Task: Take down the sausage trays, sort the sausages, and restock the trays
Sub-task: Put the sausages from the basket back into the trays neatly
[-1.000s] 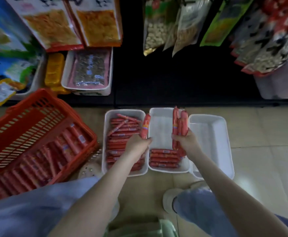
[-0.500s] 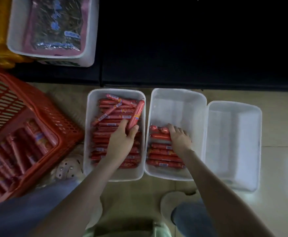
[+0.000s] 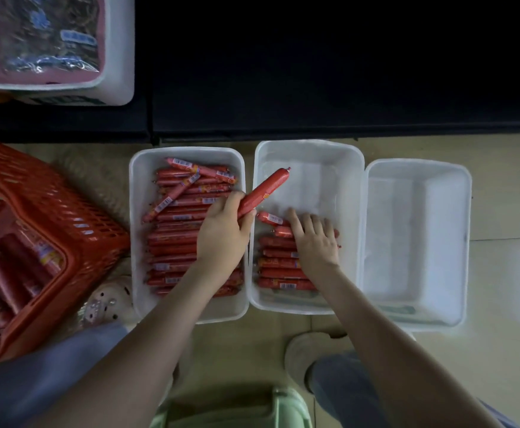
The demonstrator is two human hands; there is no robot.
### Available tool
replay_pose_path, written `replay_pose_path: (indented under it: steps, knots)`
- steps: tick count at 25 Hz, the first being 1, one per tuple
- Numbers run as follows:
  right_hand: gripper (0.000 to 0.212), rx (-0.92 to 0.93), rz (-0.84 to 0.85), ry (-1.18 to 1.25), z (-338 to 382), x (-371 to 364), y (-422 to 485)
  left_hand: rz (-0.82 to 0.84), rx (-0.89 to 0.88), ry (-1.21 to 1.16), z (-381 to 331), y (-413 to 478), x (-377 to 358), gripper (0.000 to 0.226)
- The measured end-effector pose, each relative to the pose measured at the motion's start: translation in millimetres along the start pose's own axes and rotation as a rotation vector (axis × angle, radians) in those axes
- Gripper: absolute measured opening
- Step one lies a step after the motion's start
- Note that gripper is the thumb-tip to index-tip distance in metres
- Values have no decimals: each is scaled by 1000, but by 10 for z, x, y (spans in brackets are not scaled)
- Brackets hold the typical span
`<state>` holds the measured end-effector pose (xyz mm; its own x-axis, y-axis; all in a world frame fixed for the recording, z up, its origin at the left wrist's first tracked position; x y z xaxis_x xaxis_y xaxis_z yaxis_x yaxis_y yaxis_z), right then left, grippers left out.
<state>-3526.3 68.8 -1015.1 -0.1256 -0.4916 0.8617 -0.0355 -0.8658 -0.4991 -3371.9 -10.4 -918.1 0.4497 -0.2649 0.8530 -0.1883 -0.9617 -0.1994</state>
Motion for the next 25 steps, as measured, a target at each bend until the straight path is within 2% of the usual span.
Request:
replay_pose_path:
  steps: [3,6,8,10,12,15,18,20,22,25]
  knots:
    - [82,44,104,188,18,-162,-71,-19,-91,67,-75,-1,-149,29]
    - [69,80,76,159,53,-178,-130,55,-187,85,-215,37,-345,32]
    - [71,62,94,140,-2,-128,-86,87,-177,55,-235,67,-414,32]
    - [80,53,62,98,-51,-41,-23,40,-123,21,-170,109,-376,32]
    - [71,45,43,75,-78,28,61,-8,-68,-2,-77,137,-348,33]
    - [59,65,55,71,-90,4,148,-25,-79,14,-49,133,-366,39]
    - [66,120,189,231,-66,-162,77,3,-76,-3,-29,129,-400,43]
    - [66,201,278,220,-43,-252,-60,5,-105,16,-54,124,-405,39]
    - [68,233,281,203,-65,-255,-120,9,-117,28,-71,121,-418,34]
    - [66,47,177,252,-179,-215,-80,0,-78,5,-48,121,-422,37]
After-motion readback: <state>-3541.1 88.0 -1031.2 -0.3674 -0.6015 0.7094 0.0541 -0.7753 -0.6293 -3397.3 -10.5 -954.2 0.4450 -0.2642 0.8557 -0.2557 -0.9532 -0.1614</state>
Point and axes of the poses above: each hand's wrist, its own y-axis towards the middle knuckle, its own x-axis out of the back of the hand, z = x × y, the point moved 9 cm from there along y, towards the middle knuckle, and after that the axes turned 5 degrees about y, right-handed, at the moved point
